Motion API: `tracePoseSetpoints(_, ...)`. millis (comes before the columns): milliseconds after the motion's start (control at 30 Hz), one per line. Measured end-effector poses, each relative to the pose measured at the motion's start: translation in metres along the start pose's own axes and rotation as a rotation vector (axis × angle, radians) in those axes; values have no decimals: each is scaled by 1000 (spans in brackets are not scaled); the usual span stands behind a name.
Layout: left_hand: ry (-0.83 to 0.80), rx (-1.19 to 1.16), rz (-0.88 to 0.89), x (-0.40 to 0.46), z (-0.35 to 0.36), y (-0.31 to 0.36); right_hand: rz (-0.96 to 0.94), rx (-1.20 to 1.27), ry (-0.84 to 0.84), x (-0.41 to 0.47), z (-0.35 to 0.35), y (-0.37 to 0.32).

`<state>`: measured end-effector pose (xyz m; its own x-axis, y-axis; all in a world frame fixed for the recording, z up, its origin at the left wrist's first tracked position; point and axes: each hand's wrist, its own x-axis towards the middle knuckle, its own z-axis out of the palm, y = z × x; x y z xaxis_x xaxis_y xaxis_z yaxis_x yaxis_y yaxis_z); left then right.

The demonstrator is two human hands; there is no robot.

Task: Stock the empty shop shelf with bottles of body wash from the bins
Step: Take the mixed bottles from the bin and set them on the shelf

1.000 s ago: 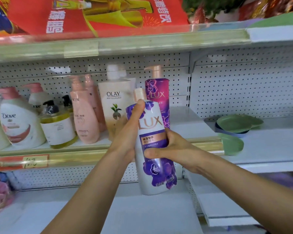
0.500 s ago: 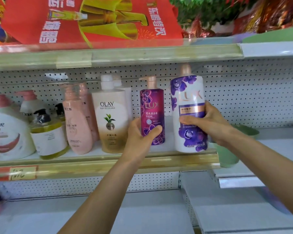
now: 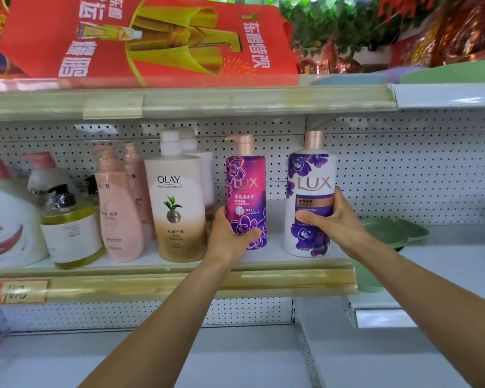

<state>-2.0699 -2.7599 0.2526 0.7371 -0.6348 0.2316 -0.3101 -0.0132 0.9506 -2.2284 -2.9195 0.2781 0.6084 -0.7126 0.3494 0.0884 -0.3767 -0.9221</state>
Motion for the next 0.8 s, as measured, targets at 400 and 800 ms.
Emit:
tracePoseSetpoints(400,-101,-24,-60,28,-4,-13,33,-357,-80,-3,-8,31)
tracePoseSetpoints(800,-179,0,-10,26,-1,-14,28,-313,-97,7,-9,31)
